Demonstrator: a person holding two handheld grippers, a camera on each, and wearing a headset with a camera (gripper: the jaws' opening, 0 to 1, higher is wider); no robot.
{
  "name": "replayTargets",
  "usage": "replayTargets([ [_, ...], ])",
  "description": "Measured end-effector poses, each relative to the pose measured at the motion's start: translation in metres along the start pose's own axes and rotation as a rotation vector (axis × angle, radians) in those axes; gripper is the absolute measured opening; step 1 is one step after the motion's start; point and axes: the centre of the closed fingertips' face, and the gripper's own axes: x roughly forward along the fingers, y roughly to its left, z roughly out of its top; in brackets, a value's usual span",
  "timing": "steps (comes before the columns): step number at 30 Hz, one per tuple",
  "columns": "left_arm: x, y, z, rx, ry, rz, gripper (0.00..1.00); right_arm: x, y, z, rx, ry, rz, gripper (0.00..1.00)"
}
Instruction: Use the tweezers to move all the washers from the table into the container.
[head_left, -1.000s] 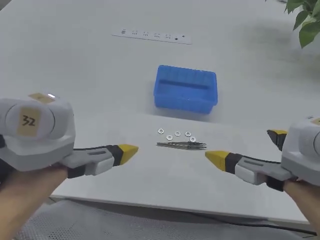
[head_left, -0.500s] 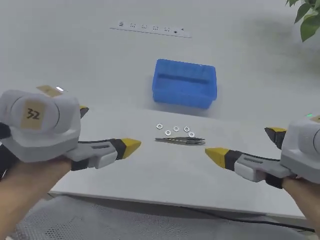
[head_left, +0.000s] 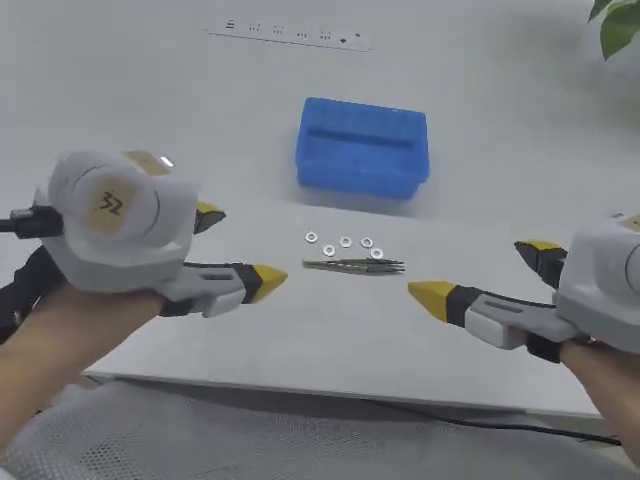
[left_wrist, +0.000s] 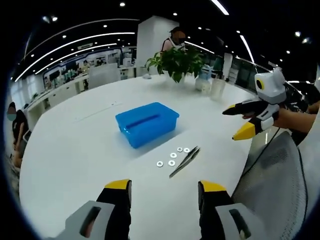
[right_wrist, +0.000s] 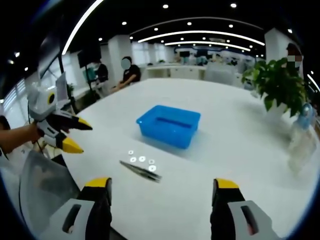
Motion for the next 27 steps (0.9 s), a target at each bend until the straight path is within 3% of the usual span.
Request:
replayTargets([
  [8,0.026,-0.008,-0.003,0.062,0.044,-0.086,0.36,0.005,0.002,-0.007,-0.004,0.028,0.015,0.77],
  [19,0.061,-0.013,-0.009,0.113,0.093,-0.169,0.22,0.009,0.000,-0.013,0.002,0.051,0.021,0.74],
  [27,0.085,-0.015,-0.023,0.166,0.140,-0.214,0.14,0.014,0.000,-0.017,0.003,0.072,0.029,0.72],
])
